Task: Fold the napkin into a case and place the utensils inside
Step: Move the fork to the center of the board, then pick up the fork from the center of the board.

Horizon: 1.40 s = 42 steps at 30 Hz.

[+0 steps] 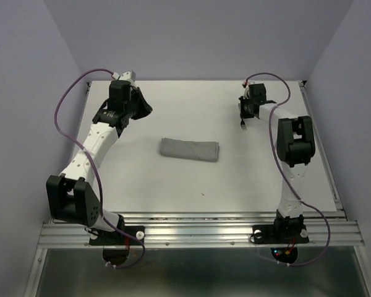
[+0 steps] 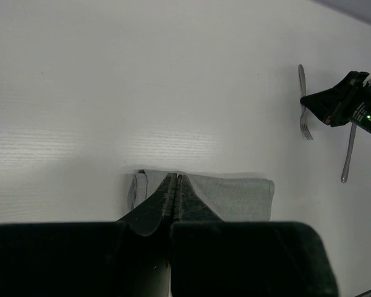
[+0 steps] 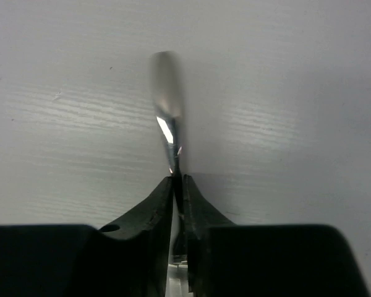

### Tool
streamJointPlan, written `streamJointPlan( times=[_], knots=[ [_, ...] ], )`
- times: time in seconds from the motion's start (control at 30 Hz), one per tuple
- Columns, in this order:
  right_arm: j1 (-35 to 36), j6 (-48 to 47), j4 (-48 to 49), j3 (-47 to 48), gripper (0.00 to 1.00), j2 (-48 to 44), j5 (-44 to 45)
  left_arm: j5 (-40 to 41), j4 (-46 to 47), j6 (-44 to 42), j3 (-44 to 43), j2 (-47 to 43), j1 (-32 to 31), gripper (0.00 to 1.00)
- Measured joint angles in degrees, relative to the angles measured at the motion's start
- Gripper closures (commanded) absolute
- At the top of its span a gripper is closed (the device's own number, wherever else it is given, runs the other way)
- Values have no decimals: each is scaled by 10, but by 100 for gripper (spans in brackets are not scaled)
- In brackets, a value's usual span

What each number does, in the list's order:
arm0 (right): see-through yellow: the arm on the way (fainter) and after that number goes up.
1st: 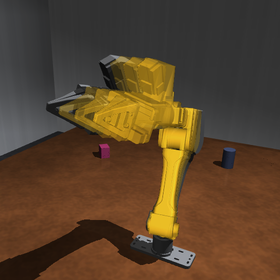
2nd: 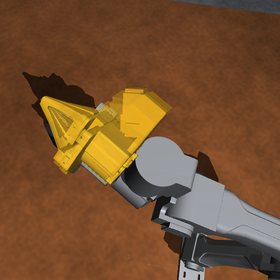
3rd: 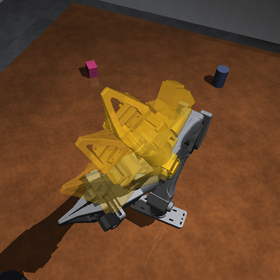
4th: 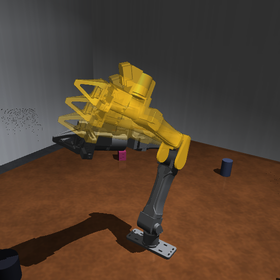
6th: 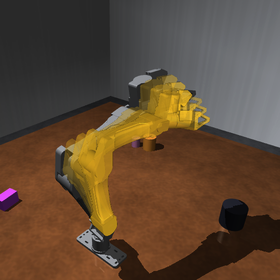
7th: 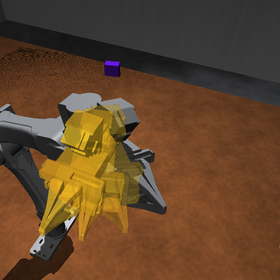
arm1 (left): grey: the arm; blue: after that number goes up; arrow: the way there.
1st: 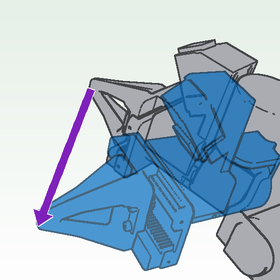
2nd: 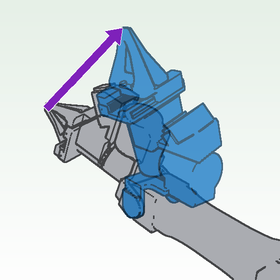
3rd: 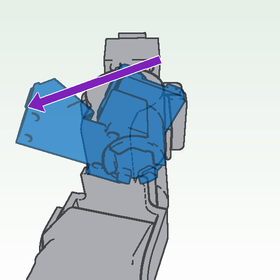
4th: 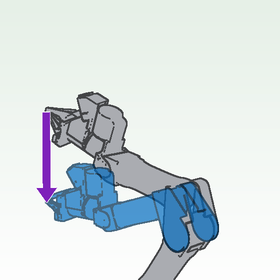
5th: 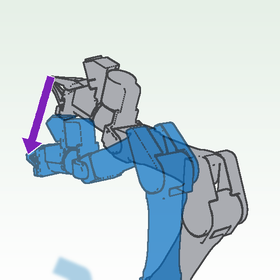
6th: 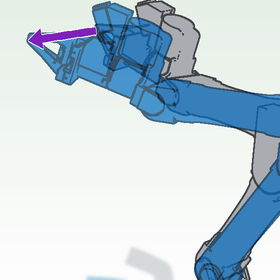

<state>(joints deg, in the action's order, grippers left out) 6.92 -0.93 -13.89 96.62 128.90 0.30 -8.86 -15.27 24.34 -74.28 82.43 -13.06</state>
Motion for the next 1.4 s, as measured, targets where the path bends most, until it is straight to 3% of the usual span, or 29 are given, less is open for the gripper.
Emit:
streamJointPlan(
  times=[0.1,0.53,0.6,0.67,0.83,1.27,1.4],
  knots=[
    [-2,25,17,-49,99,-29,-12,-4,0,0,0,0,0,95],
    [13,145,36,-334,98,-233,-10,-33,0,-1,-26,90,-1,95],
    [28,157,37,-363,93,-257,7,-39,0,-1,-27,92,-1,95],
    [44,165,30,-386,76,-278,23,-53,0,-1,-30,92,-2,94],
    [58,178,23,-412,62,-304,45,-77,1,-3,-38,94,-10,94],
    [75,179,-20,-407,67,-310,88,-78,-4,-2,0,115,-27,95],
    [86,176,-25,-398,79,-302,105,-73,-13,0,42,115,-28,95]
  ],
)
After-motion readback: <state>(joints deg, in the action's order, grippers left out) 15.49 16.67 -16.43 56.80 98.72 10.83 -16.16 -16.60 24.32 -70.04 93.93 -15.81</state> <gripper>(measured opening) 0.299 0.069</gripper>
